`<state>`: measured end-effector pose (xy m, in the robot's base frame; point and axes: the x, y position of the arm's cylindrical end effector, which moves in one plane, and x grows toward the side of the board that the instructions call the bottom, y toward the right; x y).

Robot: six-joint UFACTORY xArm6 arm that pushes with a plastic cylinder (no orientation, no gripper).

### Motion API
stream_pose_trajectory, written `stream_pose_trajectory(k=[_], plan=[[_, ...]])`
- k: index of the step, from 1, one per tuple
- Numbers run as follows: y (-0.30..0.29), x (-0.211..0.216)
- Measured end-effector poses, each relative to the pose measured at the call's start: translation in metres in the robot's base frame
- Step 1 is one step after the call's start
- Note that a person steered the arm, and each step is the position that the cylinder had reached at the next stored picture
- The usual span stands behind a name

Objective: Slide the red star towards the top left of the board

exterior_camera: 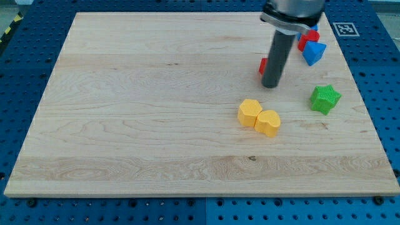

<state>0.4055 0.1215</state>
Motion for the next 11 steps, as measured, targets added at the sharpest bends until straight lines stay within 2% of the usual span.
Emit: stream_pose_trajectory(k=[1,3,6,8,11], plan=[[-0.001,-0.011],[0.000,-0.001],[0.059,-0.004],[0.062,-0.033],[-0.024,-0.045]])
